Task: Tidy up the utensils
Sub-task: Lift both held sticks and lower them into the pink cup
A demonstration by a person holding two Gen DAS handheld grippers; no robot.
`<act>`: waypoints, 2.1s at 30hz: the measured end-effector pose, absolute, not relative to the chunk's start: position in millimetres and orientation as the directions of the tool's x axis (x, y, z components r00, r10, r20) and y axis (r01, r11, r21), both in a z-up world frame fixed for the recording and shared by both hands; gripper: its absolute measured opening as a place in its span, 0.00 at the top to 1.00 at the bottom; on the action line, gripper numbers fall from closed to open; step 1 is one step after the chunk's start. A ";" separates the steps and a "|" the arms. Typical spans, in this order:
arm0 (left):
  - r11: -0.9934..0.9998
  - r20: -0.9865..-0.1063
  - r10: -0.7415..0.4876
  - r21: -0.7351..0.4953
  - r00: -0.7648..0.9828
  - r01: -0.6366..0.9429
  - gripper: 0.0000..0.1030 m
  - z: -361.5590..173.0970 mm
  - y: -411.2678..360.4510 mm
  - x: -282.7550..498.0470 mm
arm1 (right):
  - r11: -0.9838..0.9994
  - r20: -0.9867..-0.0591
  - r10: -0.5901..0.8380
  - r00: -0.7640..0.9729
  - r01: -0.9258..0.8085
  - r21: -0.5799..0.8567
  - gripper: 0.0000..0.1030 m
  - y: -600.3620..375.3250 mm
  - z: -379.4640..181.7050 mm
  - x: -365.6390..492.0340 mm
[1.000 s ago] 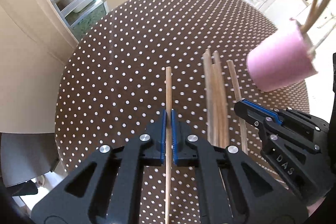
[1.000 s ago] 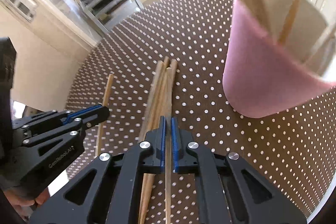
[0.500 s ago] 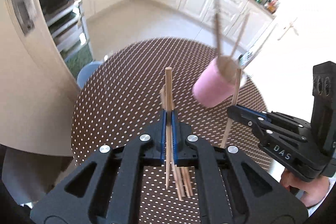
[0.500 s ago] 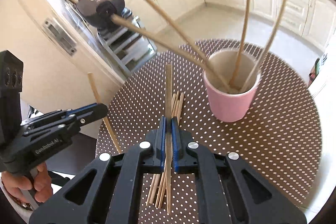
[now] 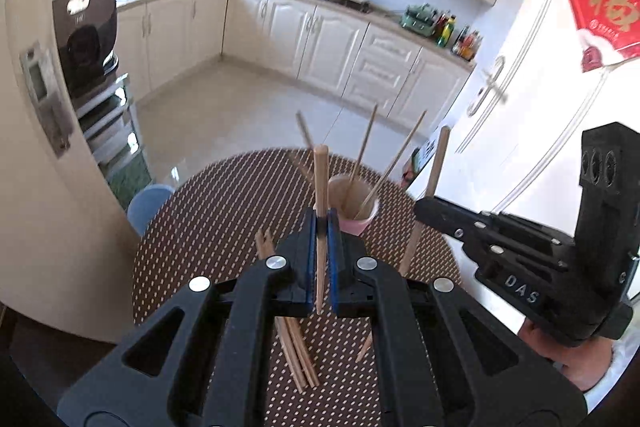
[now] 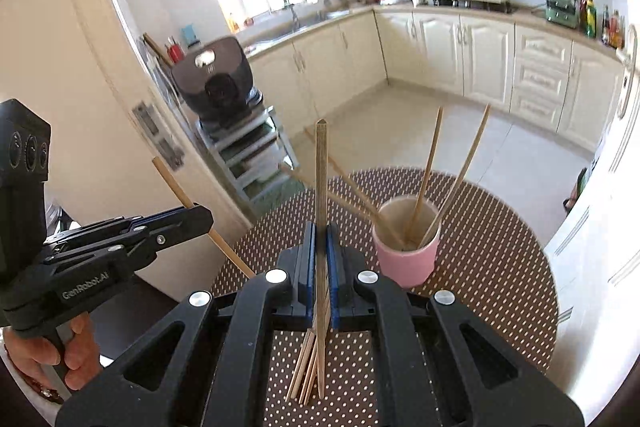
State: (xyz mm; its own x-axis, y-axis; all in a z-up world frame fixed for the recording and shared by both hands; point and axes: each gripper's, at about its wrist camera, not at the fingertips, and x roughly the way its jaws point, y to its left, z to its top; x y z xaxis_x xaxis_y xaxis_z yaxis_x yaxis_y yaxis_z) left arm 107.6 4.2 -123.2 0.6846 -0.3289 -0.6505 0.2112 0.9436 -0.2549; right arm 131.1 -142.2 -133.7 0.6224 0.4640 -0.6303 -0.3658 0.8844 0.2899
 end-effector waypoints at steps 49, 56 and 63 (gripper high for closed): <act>0.953 -0.736 -0.297 -0.196 0.608 0.229 0.95 -152.2 -76.8 216.0 | 0.888 -0.508 0.459 0.729 -0.395 0.235 0.96 -193.8 -128.8 241.6; 0.950 -0.754 -0.310 -0.225 0.579 0.215 0.94 -159.6 -74.0 216.8 | 0.889 -0.539 0.456 0.708 -0.392 0.237 0.96 -191.7 -138.5 239.6; 0.950 -0.759 -0.311 -0.224 0.572 0.220 0.94 -162.0 -73.6 210.2 | 0.891 -0.560 0.451 0.695 -0.391 0.233 0.96 -189.6 -143.2 229.0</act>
State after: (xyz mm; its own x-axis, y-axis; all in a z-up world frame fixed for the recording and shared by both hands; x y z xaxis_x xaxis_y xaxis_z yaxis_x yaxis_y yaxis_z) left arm 210.2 -73.6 -162.0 0.5716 -0.3112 -0.7593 0.2199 0.9496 -0.2236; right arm 229.0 -189.6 -143.2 0.6950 0.4513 -0.5598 -0.3905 0.8906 0.2331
